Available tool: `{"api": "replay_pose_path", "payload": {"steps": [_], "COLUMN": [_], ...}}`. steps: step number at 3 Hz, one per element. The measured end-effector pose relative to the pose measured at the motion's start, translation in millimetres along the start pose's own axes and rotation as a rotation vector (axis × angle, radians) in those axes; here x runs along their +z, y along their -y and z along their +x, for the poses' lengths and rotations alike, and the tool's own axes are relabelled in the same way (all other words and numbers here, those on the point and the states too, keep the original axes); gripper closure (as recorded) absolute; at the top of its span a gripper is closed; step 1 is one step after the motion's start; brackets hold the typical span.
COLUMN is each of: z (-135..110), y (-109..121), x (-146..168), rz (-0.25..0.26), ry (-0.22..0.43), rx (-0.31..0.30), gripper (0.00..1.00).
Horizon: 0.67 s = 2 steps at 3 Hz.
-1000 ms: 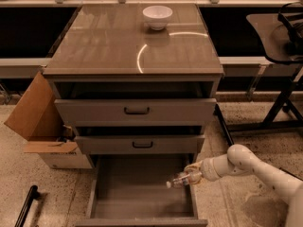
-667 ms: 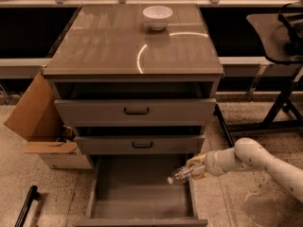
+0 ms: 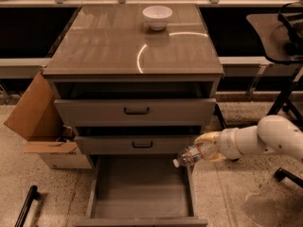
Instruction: Pick water bottle from bottom drawer and place on counter
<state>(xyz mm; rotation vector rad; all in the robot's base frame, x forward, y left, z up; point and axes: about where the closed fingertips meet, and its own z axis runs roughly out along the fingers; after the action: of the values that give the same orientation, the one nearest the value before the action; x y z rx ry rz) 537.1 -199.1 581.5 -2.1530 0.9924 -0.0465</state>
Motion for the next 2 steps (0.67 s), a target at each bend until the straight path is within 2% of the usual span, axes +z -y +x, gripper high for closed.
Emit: {"api": "replay_pose_path", "payload": {"steps": [1, 2], "z": [-22.3, -22.3], "y": [43.0, 43.0], "x": [-66.7, -66.8], "rz": [0.076, 0.076], "ry": [-0.005, -0.005], "rx": [-0.054, -0.054], "gripper": [1.00, 1.00]}}
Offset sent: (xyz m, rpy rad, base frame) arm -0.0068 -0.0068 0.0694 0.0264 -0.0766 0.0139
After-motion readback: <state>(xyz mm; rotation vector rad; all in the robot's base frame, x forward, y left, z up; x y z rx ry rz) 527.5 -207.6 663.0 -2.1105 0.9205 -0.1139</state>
